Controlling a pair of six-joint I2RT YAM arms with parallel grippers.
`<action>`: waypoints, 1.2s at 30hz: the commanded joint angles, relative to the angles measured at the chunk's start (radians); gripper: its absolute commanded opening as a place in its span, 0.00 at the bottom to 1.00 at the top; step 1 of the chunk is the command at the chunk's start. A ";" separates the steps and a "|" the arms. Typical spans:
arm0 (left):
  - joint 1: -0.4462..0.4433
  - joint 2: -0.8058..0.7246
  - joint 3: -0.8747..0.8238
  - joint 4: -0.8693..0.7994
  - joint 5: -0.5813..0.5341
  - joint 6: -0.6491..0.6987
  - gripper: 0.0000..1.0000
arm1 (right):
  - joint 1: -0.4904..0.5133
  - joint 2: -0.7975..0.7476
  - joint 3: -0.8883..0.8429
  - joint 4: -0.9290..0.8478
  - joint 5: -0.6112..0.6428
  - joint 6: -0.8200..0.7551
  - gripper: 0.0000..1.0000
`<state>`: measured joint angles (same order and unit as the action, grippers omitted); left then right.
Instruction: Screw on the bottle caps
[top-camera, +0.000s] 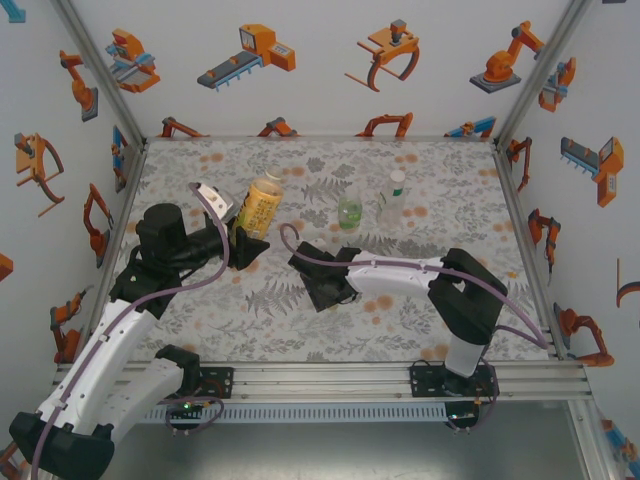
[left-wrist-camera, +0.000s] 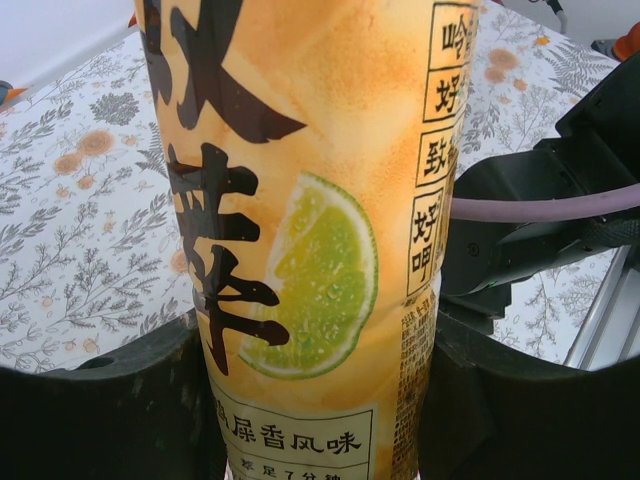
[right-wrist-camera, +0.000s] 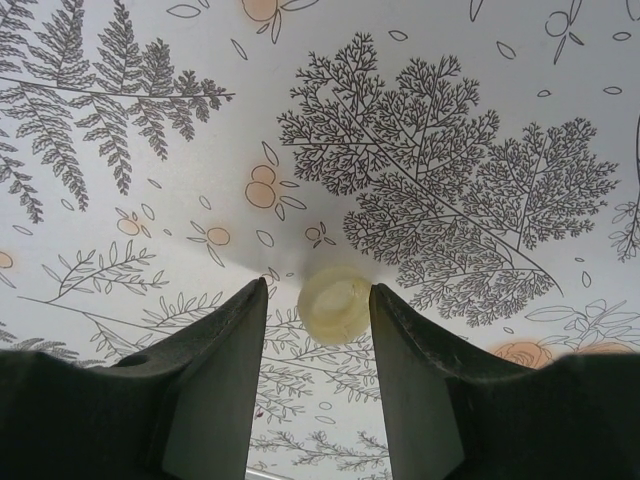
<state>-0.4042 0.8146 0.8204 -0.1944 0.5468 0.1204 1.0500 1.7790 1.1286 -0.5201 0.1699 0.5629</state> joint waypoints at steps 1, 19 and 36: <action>0.006 -0.010 0.002 0.022 0.018 -0.012 0.00 | 0.006 0.025 -0.008 -0.032 0.013 0.002 0.45; 0.005 -0.007 0.002 0.021 0.018 -0.013 0.00 | -0.086 -0.094 -0.178 0.212 -0.148 0.056 0.17; 0.005 -0.002 0.001 0.023 0.017 -0.013 0.00 | -0.272 -0.378 -0.674 0.620 -0.200 0.360 0.29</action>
<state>-0.4042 0.8150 0.8204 -0.1944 0.5468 0.1200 0.7937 1.4174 0.5140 0.1493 -0.1032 0.8715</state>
